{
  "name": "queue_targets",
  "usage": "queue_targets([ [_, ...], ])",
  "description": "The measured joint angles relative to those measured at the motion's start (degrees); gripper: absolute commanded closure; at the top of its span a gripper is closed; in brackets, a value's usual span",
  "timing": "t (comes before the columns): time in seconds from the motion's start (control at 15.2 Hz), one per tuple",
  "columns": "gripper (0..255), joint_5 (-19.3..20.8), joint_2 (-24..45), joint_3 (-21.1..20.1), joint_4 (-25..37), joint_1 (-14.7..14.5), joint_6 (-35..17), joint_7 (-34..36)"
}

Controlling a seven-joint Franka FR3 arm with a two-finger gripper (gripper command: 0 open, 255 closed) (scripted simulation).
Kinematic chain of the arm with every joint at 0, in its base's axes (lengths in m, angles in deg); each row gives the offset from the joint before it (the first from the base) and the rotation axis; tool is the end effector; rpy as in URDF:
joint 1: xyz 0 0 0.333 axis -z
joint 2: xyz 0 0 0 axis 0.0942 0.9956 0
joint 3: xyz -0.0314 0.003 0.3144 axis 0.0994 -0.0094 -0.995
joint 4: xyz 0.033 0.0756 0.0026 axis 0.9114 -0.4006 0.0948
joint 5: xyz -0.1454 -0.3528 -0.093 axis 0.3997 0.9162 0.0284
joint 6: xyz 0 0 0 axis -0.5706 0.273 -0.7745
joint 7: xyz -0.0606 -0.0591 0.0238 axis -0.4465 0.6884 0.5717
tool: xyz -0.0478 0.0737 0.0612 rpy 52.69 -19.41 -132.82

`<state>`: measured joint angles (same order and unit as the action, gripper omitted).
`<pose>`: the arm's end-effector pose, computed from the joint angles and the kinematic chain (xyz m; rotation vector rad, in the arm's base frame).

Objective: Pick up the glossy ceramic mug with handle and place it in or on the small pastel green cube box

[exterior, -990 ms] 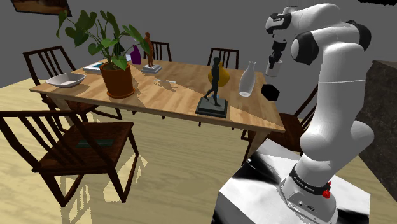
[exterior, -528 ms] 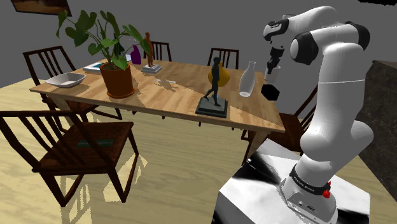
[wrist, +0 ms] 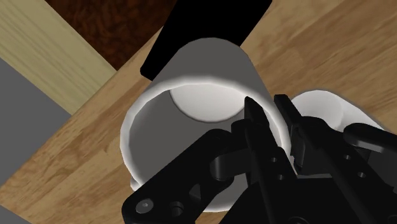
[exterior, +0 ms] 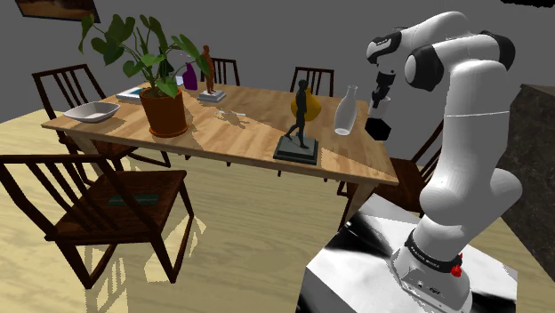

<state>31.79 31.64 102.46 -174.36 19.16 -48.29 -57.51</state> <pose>0.4493 -0.5169 0.4511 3.0888 -0.1011 0.0579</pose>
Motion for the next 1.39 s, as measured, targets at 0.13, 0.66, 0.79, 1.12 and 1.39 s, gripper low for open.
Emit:
queue_targets([
  [0.13,255,-0.01,0.01,0.00,-0.02,0.00,-0.03,0.00],
  [0.66,0,-0.01,0.00,0.00,0.00,0.00,-0.04,0.00],
  [0.79,0,0.21,-0.19,0.12,2.18,0.17,2.22,0.27],
  [1.12,0,0.81,-1.22,0.46,5.45,0.31,6.37,0.68],
  [1.39,0,0.84,-1.24,0.46,5.57,0.31,6.55,0.69],
])
